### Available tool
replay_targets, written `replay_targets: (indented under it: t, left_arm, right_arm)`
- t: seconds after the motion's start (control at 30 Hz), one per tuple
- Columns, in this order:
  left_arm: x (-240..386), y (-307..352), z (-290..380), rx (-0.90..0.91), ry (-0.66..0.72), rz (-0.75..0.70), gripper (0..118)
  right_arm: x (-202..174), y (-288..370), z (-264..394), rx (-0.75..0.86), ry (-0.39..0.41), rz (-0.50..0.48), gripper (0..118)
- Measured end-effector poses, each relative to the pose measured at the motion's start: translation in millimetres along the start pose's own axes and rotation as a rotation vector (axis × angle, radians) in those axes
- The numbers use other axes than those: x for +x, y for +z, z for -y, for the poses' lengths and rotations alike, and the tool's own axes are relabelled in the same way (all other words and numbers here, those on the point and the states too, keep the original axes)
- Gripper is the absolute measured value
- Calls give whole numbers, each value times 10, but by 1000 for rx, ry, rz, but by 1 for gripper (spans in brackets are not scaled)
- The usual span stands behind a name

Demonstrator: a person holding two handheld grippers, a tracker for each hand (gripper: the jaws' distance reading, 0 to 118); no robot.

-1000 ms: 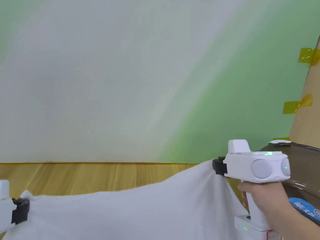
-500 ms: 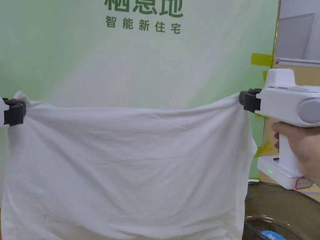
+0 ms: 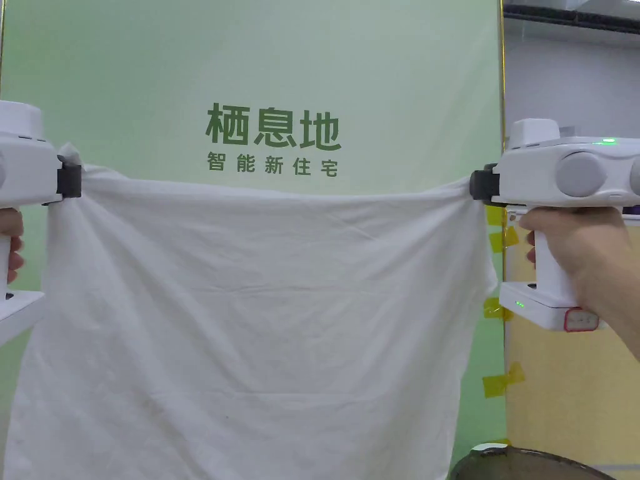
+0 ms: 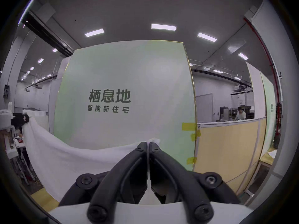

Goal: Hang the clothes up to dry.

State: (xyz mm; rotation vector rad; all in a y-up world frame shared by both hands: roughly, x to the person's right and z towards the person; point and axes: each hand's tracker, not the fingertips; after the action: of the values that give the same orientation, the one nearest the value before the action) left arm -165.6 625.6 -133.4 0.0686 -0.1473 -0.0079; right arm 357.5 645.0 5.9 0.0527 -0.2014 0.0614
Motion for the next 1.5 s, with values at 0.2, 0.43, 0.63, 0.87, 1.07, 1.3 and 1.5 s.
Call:
replay_targets:
  t: [0.2,0.43,0.63,0.87,1.07,1.3,1.5]
  left_arm:
    - [114,-347,186,-30,-21,-16,5]
    - [112,-1055,516,-99,9,-26,5]
    - [158,-1581,535,-64,17,-18,5]
    - [181,-2083,708,-69,19,-12,5]
    - [204,-2355,970,-90,-8,-5,5]
    - [223,-2379,1104,-107,-11,-7,5]
    - [169,-2128,1201,-146,-23,19,5]
  right_arm:
    - [-9,-318,159,-18,-11,11,2]
    - [-4,-969,432,-57,11,13,2]
    - [-18,-1472,359,-23,27,17,2]
    - [11,-1959,350,41,16,16,2]
    - [2,-2171,537,43,33,23,2]
    - [-5,-2142,776,25,8,19,2]
    - [-43,-1861,1000,-20,-8,20,2]
